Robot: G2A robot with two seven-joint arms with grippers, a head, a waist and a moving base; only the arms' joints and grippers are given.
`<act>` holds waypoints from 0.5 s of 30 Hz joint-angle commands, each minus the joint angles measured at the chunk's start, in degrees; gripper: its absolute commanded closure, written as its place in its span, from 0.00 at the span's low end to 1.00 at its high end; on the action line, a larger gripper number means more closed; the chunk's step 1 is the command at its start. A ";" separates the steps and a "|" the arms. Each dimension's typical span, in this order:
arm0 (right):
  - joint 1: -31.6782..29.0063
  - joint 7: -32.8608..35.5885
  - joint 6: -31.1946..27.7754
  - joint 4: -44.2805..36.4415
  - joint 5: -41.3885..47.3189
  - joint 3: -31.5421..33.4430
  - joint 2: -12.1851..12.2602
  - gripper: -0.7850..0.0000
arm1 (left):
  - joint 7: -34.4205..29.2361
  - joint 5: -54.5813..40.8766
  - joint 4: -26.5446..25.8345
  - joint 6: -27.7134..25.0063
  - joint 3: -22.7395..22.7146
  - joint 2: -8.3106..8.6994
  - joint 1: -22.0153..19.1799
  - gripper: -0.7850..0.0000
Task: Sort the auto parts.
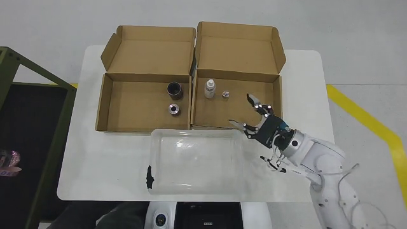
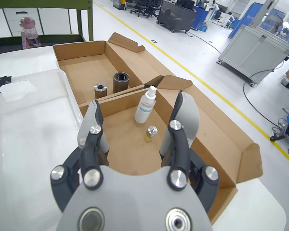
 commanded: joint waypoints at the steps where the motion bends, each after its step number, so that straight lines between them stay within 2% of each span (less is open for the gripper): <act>1: -1.31 -1.72 0.71 0.31 -0.13 1.53 0.24 0.30 | 0.00 0.00 0.00 0.00 0.00 0.00 0.00 0.00; 15: -7.14 -8.29 2.91 1.36 1.21 10.35 1.69 0.10 | 0.00 0.00 0.00 0.00 0.00 0.00 0.00 0.00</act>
